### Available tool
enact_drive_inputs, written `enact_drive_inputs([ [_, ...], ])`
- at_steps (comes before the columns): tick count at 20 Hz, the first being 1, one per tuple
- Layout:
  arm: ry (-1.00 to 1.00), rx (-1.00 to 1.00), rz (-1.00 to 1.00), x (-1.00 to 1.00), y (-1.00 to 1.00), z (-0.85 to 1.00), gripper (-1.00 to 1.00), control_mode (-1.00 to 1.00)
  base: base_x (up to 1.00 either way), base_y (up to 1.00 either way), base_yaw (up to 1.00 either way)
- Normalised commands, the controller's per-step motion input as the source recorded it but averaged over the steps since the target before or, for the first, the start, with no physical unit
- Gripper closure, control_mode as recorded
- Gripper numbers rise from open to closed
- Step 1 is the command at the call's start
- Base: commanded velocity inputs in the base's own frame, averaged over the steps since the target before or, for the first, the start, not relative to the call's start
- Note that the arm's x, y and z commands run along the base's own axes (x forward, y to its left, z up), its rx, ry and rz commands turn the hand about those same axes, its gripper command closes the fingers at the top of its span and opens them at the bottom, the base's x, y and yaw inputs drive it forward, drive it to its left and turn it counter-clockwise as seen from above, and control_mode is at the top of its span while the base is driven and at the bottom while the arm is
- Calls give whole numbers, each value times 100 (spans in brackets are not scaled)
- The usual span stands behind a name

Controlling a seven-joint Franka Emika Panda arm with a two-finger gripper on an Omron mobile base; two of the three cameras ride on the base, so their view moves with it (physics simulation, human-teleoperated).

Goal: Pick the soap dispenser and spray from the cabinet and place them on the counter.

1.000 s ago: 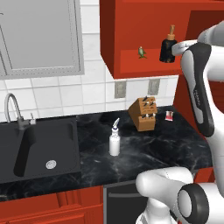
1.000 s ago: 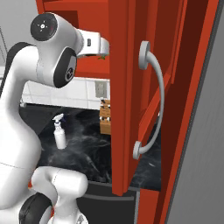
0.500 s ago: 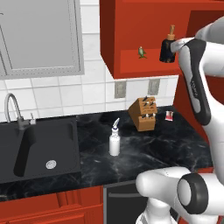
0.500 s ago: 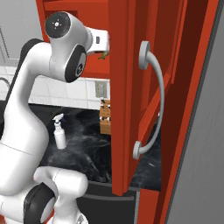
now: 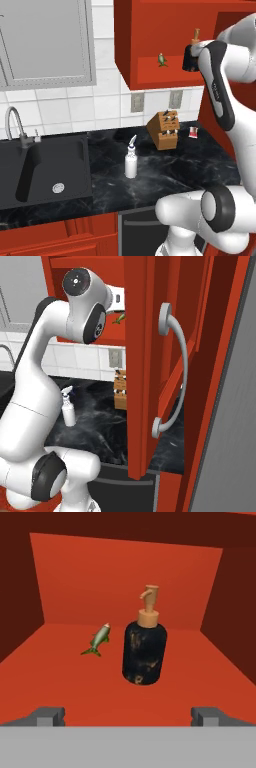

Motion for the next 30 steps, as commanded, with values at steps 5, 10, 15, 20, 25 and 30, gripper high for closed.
enact_drive_inputs([
  [5,0,0,0,27,-9,0,-100,-100,0,0,0],
  [10,0,0,0,29,-9,3,-100,-100,0,0,0],
  [15,0,0,0,28,-11,7,-100,-100,0,0,0],
  [20,0,0,0,27,-9,7,-100,-100,0,0,0],
  [25,0,0,0,23,-6,0,-100,-100,0,0,0],
  [30,0,0,0,15,0,0,-100,-100,0,0,0],
])
